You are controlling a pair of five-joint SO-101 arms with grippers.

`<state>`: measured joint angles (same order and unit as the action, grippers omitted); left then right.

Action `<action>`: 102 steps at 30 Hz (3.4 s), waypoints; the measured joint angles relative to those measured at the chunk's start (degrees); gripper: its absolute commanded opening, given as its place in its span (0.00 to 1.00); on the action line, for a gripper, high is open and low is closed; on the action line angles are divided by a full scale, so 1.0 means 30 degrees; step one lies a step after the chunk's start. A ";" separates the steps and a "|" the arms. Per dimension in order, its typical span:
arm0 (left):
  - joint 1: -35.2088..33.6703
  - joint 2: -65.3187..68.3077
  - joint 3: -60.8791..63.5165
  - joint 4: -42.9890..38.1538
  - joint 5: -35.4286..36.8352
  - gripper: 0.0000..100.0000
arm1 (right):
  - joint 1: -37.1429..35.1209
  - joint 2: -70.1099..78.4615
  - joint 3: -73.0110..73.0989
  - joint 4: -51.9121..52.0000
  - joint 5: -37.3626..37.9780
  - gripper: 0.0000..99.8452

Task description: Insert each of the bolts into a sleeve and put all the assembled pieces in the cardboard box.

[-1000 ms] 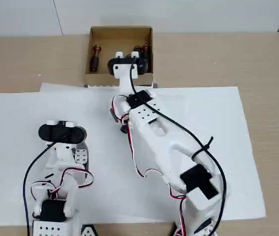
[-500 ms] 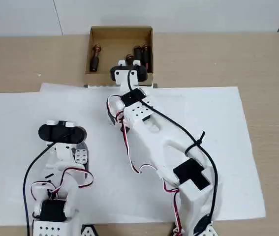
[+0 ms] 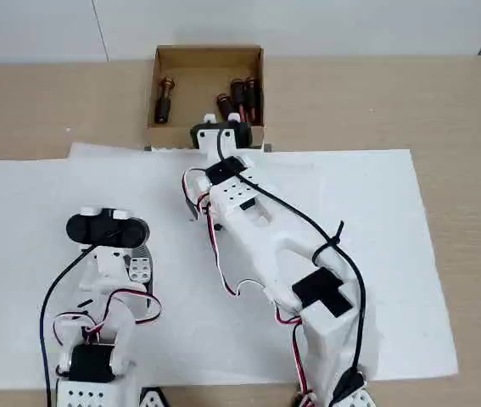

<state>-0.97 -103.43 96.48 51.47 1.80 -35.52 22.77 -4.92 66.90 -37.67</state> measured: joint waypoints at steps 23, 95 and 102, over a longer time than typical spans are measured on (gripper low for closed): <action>0.0000 0.0000 0.0000 0.0000 0.0000 0.01 | 0.0029 0.0381 -0.1758 0.0703 0.0000 0.00; -0.3341 1.4242 -1.8256 0.8762 -0.7941 0.01 | 1.1077 -3.8681 2.3150 0.4308 0.7092 0.00; -0.3341 1.8901 -1.9458 1.2425 -0.7941 0.01 | 1.1048 -3.9619 2.3150 0.4308 0.7092 0.00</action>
<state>-10.99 -46.73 38.11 88.75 -22.02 -2.37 -96.09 64.53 79.82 -16.40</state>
